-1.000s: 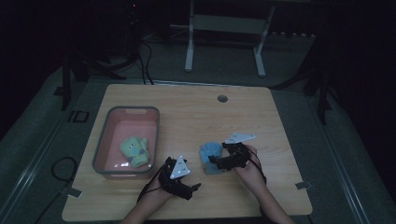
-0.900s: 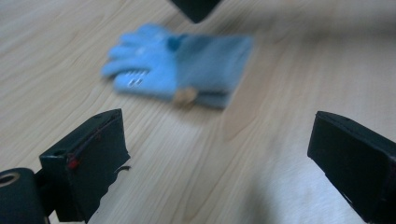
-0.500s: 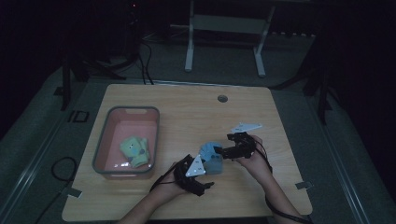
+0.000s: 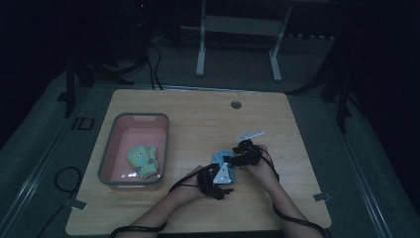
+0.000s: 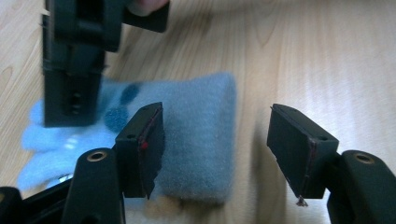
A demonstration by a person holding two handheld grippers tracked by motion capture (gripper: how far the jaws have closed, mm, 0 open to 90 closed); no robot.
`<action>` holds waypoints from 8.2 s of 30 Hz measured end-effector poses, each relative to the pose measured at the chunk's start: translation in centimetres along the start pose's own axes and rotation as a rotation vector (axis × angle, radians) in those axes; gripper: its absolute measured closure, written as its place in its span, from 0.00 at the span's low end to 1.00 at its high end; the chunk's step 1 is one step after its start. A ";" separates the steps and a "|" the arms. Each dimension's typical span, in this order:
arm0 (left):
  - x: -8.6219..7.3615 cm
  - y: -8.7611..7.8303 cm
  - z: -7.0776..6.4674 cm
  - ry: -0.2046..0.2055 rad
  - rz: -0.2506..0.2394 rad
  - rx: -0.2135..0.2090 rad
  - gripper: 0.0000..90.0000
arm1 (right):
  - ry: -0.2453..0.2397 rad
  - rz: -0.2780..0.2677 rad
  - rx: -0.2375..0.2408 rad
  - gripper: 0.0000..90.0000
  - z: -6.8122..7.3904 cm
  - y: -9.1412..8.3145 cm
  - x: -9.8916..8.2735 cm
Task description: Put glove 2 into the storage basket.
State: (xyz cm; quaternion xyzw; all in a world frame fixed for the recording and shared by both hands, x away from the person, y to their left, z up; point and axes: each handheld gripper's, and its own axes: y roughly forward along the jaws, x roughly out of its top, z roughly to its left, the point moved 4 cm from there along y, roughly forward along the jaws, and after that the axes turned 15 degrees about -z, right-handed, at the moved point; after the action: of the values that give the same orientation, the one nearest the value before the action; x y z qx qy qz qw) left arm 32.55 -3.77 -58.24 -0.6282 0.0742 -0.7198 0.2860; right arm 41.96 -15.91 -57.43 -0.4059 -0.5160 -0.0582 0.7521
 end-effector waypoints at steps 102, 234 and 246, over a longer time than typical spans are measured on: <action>-1.5 -23.8 6.6 -0.114 0.137 0.279 0.85 | -0.146 -0.097 0.367 0.91 17.7 8.1 17.9; 2.7 -11.6 2.0 -0.267 -0.034 0.052 0.03 | -0.079 -0.030 0.296 0.17 6.6 -0.8 2.8; 2.9 -8.8 0.2 -0.240 -0.022 -0.009 0.03 | -0.060 -0.035 0.272 0.17 5.1 -2.8 0.5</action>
State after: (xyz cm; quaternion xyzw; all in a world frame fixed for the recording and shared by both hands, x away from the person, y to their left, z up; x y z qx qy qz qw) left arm 29.75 2.10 -51.63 -0.7117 0.0356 -0.6422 0.2823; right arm 37.08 -14.16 -54.80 -0.2926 -0.5485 0.0116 0.7832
